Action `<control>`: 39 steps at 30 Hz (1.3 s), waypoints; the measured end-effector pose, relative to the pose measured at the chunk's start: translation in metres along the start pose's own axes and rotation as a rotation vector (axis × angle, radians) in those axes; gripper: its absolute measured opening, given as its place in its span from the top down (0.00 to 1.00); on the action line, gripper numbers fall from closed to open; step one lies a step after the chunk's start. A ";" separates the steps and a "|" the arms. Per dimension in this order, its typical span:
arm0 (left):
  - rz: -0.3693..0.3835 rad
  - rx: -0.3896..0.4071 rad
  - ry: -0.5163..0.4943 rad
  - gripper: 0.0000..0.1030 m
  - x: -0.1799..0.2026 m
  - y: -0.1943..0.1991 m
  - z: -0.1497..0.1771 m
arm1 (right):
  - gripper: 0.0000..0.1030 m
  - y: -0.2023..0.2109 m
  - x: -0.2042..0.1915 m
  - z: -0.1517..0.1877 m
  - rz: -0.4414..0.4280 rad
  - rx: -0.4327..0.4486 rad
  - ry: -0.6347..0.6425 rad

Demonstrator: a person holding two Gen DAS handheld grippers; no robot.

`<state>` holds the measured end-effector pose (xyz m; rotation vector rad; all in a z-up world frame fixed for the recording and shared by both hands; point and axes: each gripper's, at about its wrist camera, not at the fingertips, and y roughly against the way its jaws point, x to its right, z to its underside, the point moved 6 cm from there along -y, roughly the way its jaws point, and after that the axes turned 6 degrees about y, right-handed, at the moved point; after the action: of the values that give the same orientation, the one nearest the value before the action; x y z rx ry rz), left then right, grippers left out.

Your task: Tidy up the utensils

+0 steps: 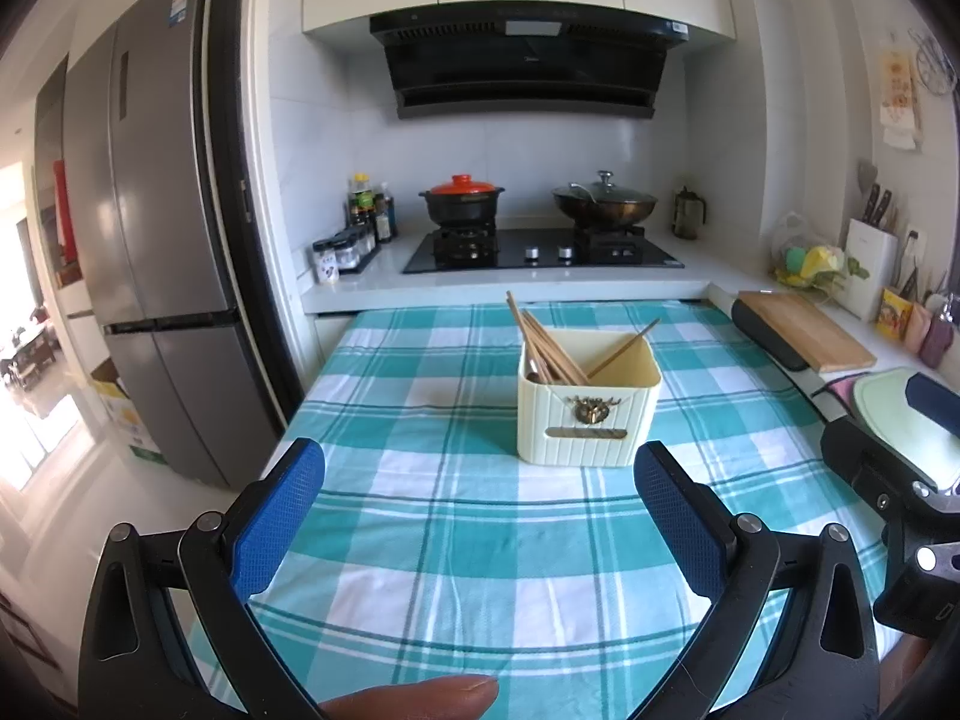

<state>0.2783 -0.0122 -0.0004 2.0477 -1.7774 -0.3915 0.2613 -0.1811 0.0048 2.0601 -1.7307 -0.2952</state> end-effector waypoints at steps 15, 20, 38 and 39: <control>-0.013 -0.017 0.012 0.00 -0.004 -0.006 0.004 | 0.00 -0.003 -0.009 0.005 -0.001 -0.018 0.023; -0.011 -0.022 0.013 0.00 -0.005 -0.007 0.005 | 0.00 -0.003 -0.009 0.006 0.001 -0.021 0.024; -0.009 -0.035 0.011 0.00 -0.004 -0.010 0.009 | 0.00 -0.003 -0.008 0.005 0.004 -0.023 0.025; -0.009 -0.035 0.010 0.00 -0.004 -0.010 0.009 | 0.00 -0.003 -0.008 0.005 0.003 -0.023 0.025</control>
<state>0.2822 -0.0085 -0.0132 2.0306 -1.7438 -0.4114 0.2598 -0.1740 -0.0018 2.0366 -1.7080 -0.2858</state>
